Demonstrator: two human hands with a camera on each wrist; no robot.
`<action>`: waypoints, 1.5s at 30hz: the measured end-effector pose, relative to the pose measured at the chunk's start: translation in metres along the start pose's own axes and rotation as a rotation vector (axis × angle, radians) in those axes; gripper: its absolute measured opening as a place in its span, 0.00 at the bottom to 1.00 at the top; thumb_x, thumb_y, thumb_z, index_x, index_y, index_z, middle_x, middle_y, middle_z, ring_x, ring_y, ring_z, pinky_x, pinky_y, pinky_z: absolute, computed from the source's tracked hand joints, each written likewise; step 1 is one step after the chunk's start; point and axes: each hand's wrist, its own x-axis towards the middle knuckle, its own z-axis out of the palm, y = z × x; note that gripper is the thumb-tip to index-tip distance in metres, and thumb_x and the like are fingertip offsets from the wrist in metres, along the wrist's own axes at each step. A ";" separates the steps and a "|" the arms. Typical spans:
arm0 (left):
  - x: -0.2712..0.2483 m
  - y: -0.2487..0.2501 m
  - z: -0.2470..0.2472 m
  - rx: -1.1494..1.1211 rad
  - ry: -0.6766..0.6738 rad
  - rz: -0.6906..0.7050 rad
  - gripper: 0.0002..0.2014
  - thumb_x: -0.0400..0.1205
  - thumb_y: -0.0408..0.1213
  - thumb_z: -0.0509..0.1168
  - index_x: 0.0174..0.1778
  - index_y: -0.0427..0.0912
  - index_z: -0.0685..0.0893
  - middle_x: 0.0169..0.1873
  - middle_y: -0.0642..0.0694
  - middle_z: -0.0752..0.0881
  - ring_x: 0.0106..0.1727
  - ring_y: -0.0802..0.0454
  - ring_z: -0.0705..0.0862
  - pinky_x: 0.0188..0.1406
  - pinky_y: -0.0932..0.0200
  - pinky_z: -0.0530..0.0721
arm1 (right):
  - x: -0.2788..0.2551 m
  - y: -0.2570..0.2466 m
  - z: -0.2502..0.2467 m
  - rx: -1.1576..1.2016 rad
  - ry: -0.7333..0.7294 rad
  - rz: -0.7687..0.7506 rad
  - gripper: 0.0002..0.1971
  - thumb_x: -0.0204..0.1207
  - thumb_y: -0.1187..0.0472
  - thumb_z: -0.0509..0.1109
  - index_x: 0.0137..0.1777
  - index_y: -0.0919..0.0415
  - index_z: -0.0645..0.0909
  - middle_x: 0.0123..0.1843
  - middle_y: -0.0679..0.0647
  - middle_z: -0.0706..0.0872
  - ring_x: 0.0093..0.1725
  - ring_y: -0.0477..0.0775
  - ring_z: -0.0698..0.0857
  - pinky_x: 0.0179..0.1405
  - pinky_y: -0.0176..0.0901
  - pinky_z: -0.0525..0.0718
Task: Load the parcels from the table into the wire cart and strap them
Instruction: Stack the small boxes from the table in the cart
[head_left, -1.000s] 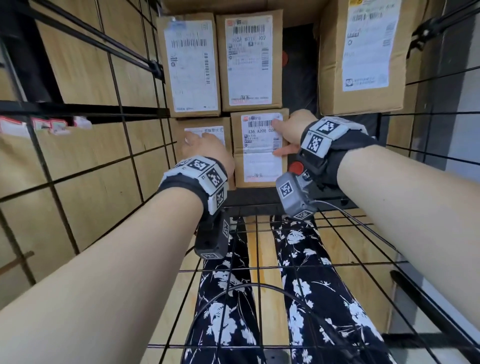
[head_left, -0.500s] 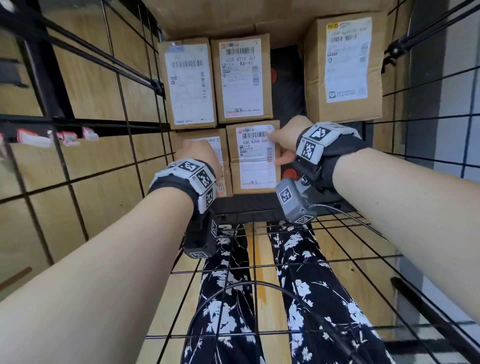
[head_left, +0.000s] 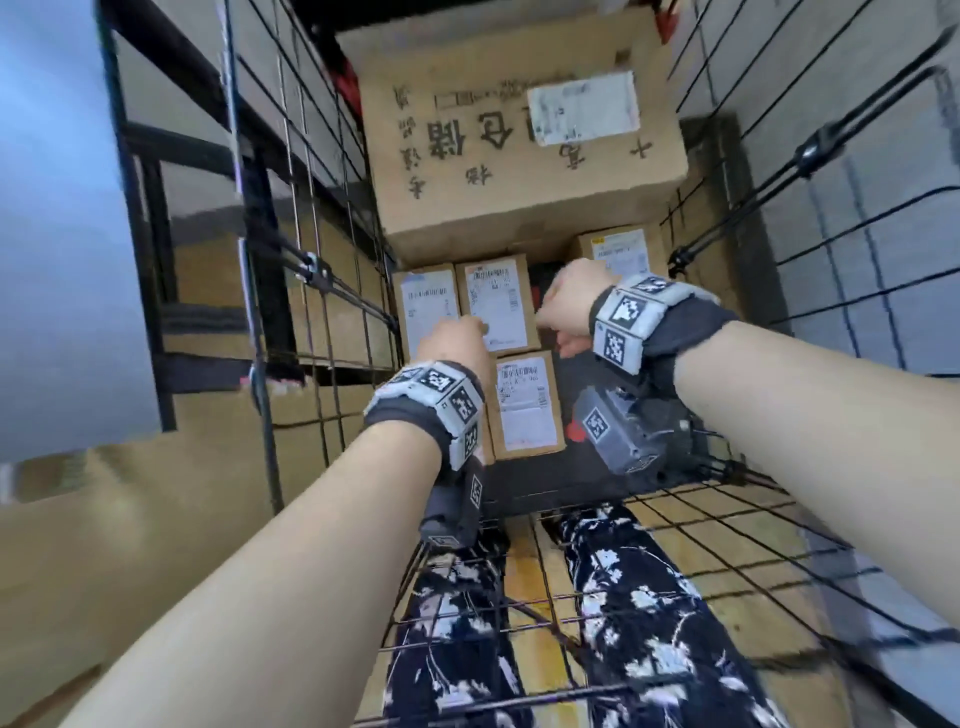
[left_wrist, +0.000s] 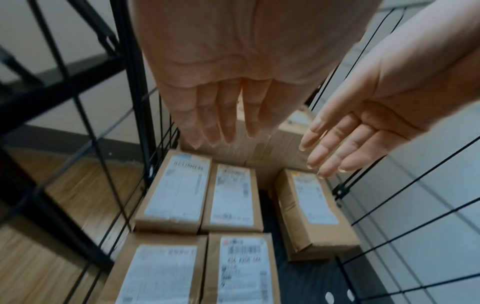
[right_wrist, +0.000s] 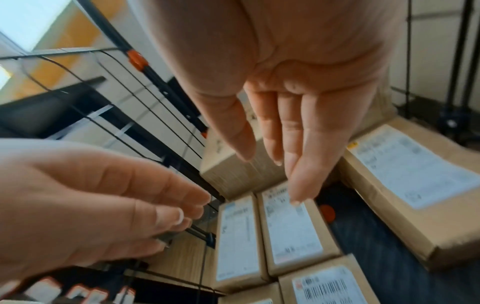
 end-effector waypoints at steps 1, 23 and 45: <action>-0.010 0.003 -0.012 -0.004 0.017 0.028 0.21 0.86 0.33 0.56 0.76 0.44 0.71 0.69 0.40 0.78 0.67 0.41 0.79 0.60 0.52 0.79 | -0.017 -0.005 -0.007 -0.032 0.032 -0.021 0.11 0.78 0.57 0.64 0.37 0.62 0.80 0.58 0.61 0.88 0.51 0.55 0.87 0.48 0.39 0.81; -0.264 -0.022 -0.245 -0.111 0.589 0.100 0.16 0.85 0.35 0.55 0.64 0.46 0.83 0.62 0.44 0.84 0.64 0.44 0.82 0.66 0.52 0.79 | -0.326 -0.175 -0.106 -0.533 0.298 -0.716 0.14 0.77 0.60 0.67 0.60 0.64 0.85 0.60 0.57 0.87 0.59 0.57 0.85 0.57 0.42 0.82; -0.418 -0.365 -0.281 -0.283 0.857 -0.187 0.14 0.83 0.40 0.60 0.61 0.46 0.85 0.62 0.46 0.85 0.65 0.48 0.81 0.65 0.59 0.78 | -0.462 -0.388 0.160 -0.529 0.121 -0.997 0.13 0.75 0.62 0.67 0.51 0.70 0.87 0.39 0.59 0.84 0.40 0.55 0.84 0.49 0.50 0.88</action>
